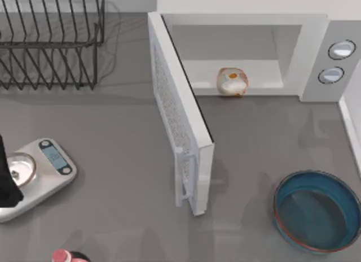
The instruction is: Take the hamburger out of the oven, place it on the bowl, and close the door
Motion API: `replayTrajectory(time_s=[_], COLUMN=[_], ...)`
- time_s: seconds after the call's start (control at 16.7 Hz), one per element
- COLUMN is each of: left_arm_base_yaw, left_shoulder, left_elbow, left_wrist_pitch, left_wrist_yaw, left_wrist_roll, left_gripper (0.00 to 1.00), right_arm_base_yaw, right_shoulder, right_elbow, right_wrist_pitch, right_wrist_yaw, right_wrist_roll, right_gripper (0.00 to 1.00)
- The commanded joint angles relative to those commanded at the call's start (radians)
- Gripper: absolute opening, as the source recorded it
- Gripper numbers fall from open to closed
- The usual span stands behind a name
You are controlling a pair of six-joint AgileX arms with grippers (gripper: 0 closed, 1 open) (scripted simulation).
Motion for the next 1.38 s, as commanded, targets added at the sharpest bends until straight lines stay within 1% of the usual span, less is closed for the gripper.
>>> replayTrajectory(time_s=[0.54,0.84,0.96,1.14,1.38], left_arm_base_yaw=[0.000,0.000,0.000,0.000,0.000], left_shoulder=[0.000,0.000,0.000,0.000,0.000], left_elbow=[0.000,0.000,0.000,0.000,0.000], left_wrist_pitch=[0.000,0.000,0.000,0.000,0.000], left_wrist_yaw=[0.000,0.000,0.000,0.000,0.000], left_wrist_roll=[0.000,0.000,0.000,0.000,0.000], left_gripper=[1.00,1.00,1.00,1.00,1.00], right_arm_base_yaw=[0.224,0.327,0.357,0.387,0.396], right_shoulder=[0.924,1.347,1.474,1.598,1.634], right_elbow=[0.414,0.605,0.662,0.719,0.735], right_wrist_pitch=[0.349,0.510,0.558,0.605,0.619], right_wrist_yaw=[0.222,0.323,0.353,0.383,0.392], right_wrist_roll=[0.094,0.137,0.150,0.162,0.166], right_gripper=[1.00,1.00,1.00,1.00,1.00])
